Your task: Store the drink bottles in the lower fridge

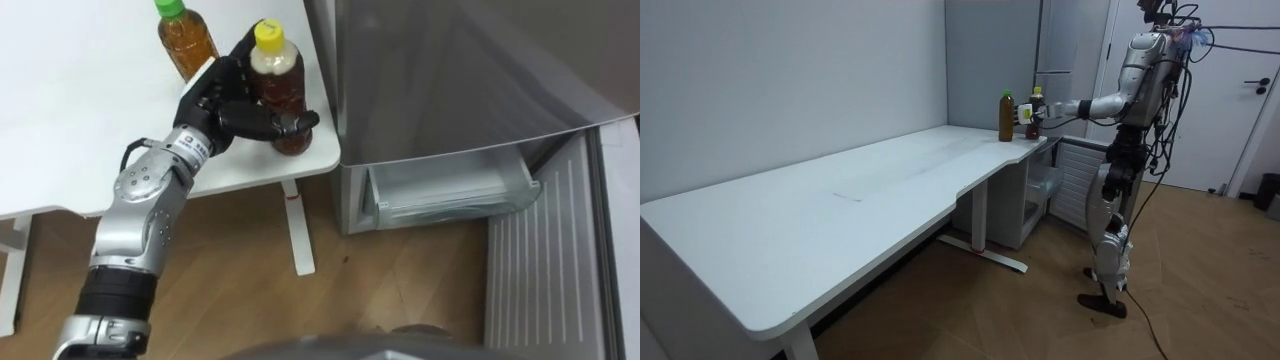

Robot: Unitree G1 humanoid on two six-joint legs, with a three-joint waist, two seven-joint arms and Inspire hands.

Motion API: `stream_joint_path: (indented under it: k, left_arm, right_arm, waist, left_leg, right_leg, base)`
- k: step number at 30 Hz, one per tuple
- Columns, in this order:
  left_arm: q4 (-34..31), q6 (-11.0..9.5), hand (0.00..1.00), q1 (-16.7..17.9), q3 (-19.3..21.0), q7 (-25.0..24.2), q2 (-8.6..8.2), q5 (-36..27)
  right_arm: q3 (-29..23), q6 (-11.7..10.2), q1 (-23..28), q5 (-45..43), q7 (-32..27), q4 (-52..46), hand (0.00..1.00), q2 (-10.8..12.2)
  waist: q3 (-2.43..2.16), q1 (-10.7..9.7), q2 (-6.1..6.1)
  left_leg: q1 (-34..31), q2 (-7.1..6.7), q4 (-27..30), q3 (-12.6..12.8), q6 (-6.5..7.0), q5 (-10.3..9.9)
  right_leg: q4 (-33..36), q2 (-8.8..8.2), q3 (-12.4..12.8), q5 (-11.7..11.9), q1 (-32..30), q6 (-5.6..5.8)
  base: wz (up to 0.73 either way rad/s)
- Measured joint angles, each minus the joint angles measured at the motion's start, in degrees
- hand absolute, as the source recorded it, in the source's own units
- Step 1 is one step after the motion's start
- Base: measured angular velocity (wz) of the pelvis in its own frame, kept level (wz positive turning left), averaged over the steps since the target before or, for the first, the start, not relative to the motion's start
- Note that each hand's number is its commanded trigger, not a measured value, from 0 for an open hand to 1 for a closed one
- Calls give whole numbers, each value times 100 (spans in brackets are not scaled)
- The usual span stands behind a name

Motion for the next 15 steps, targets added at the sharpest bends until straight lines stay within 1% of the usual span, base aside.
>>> stream_joint_path:
  k: [2, 3, 5, 6, 8, 15]
  left_arm:
    - [0, 4, 0, -14, -18, -7, 12, 1]
    - [0, 4, 0, -17, -70, -12, 59, 1]
    - [10, 5, 100, -17, -129, -57, 145, 3]
    - [13, 5, 100, -17, -137, -82, 174, 4]
    - [14, 6, 100, -17, -147, -130, 178, 4]
    - [14, 10, 100, -17, -151, -157, 183, 1]
  right_arm:
    - [-4, 1, -2, -5, 8, 0, 0, -2]
    - [-4, 0, -9, -5, 12, 1, 0, -8]
    - [-4, -1, -35, -5, 14, 5, 0, -16]
    - [-4, -3, -54, -5, 17, 5, 0, -16]
    - [-4, -2, -56, -5, 26, 9, 0, -21]
    - [-4, 1, -57, -5, 162, 11, 0, -47]
  waist:
    - [-3, -25, 5]
    - [-11, -42, 16]
    - [-20, -94, 30]
    - [-23, -126, 36]
    - [-28, -145, 44]
    - [-27, -150, 41]
  left_leg:
    - [-17, 0, -2, -1, 0, 0]
    - [-19, 1, -2, -2, 0, 0]
    - [-17, 1, 0, -5, 0, 0]
    - [-14, 2, 1, -5, 0, 0]
    - [4, 2, -1, -4, 0, 0]
    - [25, 2, -6, -1, 0, 0]
  right_leg:
    - [1, 0, 0, 0, 1, 0]
    - [0, 1, -3, 0, 2, 0]
    - [1, 1, -8, 0, 8, 0]
    - [1, 1, -8, 0, 9, 0]
    - [1, 2, -6, 0, 24, 0]
    - [3, 2, -4, 0, 39, 0]
  base:
    - [0]
    - [0]
    - [0]
    - [0]
    - [0]
    - [0]
